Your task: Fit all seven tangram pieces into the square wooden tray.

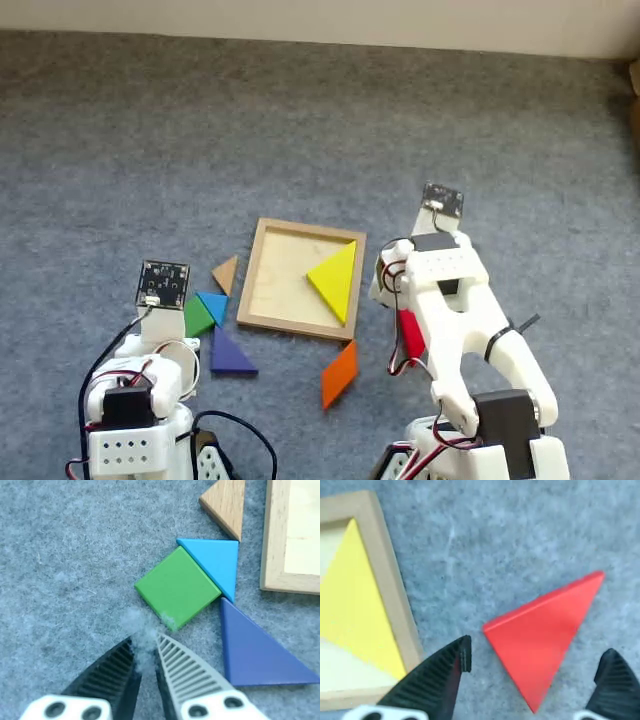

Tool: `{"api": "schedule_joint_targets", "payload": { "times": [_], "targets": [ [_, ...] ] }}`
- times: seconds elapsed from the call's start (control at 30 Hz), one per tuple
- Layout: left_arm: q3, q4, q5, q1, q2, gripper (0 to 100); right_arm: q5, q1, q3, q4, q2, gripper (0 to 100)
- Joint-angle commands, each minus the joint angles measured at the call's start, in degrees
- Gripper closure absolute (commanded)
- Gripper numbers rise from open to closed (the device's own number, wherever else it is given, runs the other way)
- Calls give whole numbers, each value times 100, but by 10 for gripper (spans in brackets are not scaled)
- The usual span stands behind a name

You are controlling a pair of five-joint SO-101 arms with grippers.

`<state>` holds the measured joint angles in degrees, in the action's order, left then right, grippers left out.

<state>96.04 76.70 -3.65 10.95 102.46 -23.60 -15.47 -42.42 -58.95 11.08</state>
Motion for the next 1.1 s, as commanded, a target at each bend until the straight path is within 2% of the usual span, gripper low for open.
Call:
{"api": "schedule_joint_targets", "payload": {
  "times": [0.0,0.33,1.07],
  "targets": [
    [119,35,18,48,154,995,-149,-57,119,119,259,626],
    [119,35,18,48,154,995,-114,145,163,321,-655,627],
    [119,35,18,48,154,995,-158,251,180,611,-690,627]
  ]
}}
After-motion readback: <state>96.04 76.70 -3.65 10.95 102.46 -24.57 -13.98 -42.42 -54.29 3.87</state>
